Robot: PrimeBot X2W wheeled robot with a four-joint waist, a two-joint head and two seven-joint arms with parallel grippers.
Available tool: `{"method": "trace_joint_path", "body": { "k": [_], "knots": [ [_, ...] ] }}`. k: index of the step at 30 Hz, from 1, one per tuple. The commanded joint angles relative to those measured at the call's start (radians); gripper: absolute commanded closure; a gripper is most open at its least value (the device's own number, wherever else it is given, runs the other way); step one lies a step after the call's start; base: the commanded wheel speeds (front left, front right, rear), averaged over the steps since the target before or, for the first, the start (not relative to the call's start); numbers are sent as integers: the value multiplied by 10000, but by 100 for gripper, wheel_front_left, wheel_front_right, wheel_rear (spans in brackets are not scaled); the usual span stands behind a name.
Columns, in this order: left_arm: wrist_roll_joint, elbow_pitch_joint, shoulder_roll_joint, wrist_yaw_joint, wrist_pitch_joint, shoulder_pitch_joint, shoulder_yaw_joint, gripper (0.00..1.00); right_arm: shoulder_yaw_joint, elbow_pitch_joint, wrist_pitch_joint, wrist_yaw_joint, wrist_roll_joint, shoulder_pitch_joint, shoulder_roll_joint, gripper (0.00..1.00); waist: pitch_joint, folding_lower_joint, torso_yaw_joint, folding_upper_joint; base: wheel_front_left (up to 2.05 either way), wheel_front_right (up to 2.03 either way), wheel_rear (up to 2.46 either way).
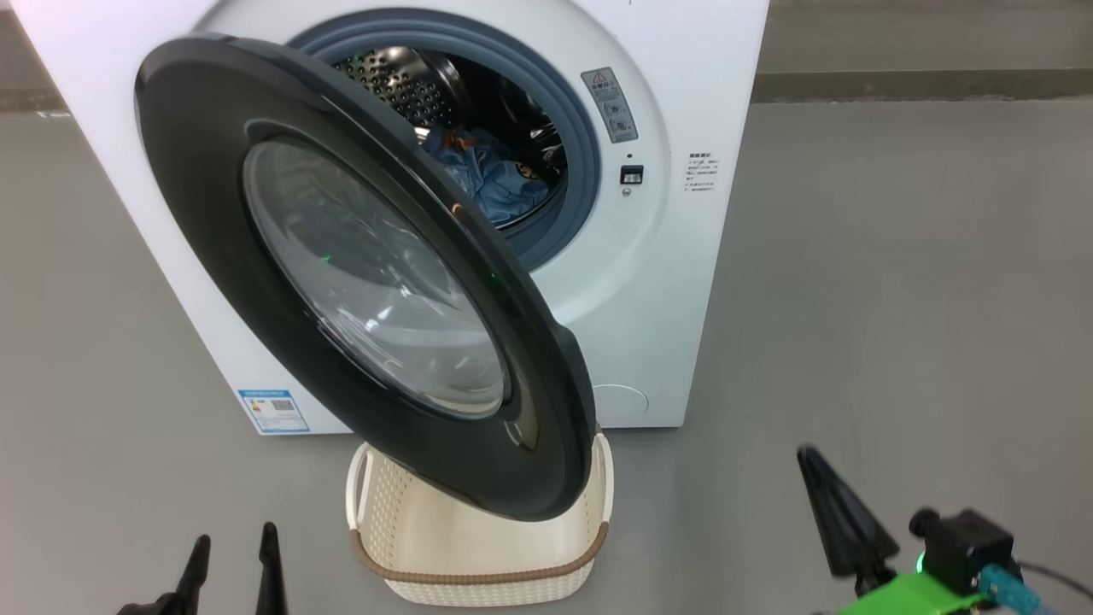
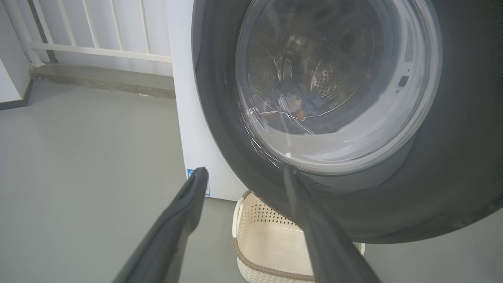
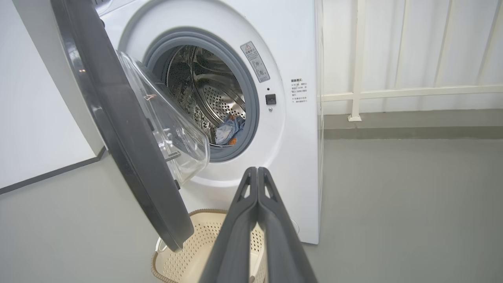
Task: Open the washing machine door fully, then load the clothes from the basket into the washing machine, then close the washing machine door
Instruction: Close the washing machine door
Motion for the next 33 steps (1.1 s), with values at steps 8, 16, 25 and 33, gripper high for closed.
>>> {"method": "trace_joint_path", "body": {
  "k": [8,16,25,33],
  "knots": [
    [-129,-368,72,115,-91,-322,182,0,711,-1879,-49,27,-19,-1863,-145,100,25,0,126,-1,0,0,0],
    [-197,-383,72,170,-91,-320,153,0,2051,-3418,-49,27,55,-3355,60,100,-1,0,232,-1,0,0,0],
    [-253,-500,72,206,-91,-483,-182,0,4633,-1874,-49,27,1033,-3780,550,100,143,0,689,-1,0,0,0],
    [-337,-565,72,265,-91,-544,-407,0,4690,149,-49,27,1529,-3397,692,100,528,0,1140,-1,0,0,0]
  ]
}}
